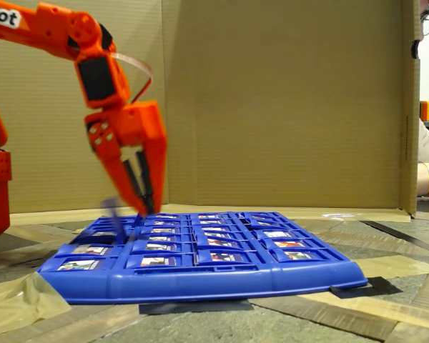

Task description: Flip A3.

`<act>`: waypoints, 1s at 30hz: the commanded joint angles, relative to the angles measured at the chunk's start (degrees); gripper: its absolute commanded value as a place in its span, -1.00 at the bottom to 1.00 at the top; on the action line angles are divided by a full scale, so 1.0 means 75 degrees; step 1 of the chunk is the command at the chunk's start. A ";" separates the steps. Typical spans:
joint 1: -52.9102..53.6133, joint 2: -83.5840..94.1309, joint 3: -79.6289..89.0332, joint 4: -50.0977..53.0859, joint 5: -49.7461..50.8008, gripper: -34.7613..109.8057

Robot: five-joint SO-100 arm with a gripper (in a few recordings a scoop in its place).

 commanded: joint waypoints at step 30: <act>-0.0410 0.4020 0.2074 -0.7477 0.1184 -0.52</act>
